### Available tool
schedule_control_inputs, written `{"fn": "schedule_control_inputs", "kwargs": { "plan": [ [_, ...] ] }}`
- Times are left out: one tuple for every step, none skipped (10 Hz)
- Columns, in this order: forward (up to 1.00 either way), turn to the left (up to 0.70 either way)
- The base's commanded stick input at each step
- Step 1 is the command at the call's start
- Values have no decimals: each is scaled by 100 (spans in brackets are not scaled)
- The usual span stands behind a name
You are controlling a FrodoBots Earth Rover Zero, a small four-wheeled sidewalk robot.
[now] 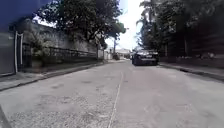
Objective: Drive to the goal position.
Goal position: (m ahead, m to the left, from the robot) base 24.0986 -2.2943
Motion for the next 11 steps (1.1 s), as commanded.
{"fn": "schedule_control_inputs", "kwargs": {
  "plan": [
    [70, 0],
    [70, 0],
    [70, 0],
    [70, 0],
    [70, 0],
    [70, 0],
    [70, 0],
    [70, 0],
    [70, 0],
    [70, 0],
    [70, 0]
  ]
}}
